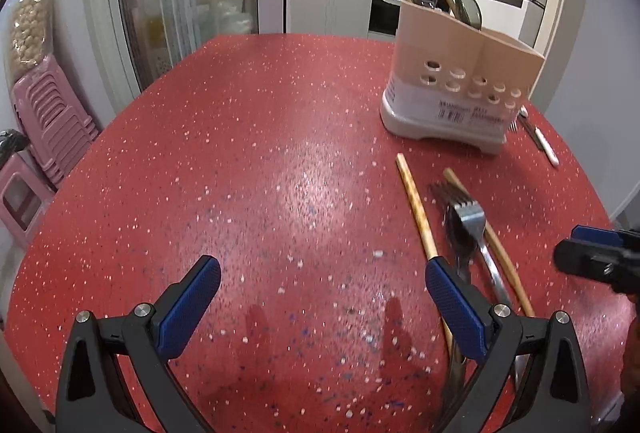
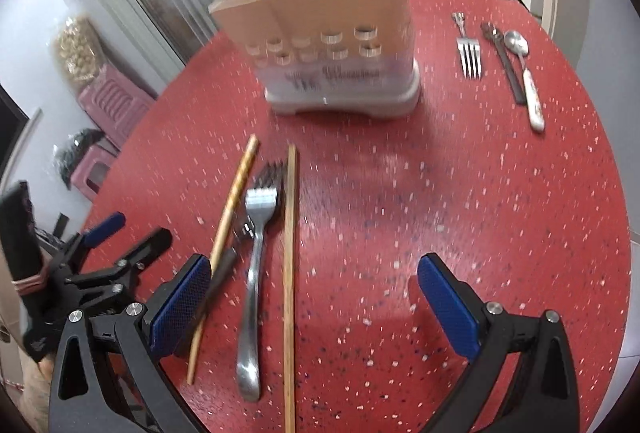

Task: Organize utensils
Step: 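Move both open tools back over the chopsticks and fork on the table, then grasp the plain wooden chopstick with the right tool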

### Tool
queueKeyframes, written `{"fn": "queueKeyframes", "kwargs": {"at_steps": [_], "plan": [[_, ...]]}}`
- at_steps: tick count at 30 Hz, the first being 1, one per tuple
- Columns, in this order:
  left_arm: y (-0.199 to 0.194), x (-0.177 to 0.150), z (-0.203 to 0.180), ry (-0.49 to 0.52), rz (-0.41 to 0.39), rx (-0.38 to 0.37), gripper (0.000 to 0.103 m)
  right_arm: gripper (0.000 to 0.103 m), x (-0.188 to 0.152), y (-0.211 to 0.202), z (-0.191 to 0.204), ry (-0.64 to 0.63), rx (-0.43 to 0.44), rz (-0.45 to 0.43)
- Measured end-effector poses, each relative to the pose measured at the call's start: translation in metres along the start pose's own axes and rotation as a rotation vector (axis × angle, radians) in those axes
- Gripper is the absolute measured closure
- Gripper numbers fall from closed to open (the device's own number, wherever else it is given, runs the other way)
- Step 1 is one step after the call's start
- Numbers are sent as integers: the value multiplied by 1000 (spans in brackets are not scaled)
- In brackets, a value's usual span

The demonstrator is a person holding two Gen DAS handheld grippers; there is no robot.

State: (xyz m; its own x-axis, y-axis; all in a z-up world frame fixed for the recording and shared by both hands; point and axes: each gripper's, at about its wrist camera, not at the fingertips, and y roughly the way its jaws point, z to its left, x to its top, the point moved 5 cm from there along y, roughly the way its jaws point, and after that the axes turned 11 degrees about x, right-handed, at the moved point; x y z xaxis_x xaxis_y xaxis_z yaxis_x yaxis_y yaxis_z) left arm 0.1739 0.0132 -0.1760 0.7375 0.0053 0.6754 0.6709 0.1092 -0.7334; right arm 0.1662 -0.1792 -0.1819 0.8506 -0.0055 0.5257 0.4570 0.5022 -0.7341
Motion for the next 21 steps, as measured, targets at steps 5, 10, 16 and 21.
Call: {"fn": "queueKeyframes", "kwargs": {"at_steps": [5,10,16,21], "plan": [[2,0,-5,16,31,-45,0,9,-4,9,-1,-1,-51,31],[17,2,-8,22,82,-71,0,26,-4,11,0,-7,-66,58],[27,2,-19,39,122,-93,0,32,-7,21,9,-53,-78,91],[34,0,-25,64,137,-71,0,47,-5,32,10,-87,-141,113]]}}
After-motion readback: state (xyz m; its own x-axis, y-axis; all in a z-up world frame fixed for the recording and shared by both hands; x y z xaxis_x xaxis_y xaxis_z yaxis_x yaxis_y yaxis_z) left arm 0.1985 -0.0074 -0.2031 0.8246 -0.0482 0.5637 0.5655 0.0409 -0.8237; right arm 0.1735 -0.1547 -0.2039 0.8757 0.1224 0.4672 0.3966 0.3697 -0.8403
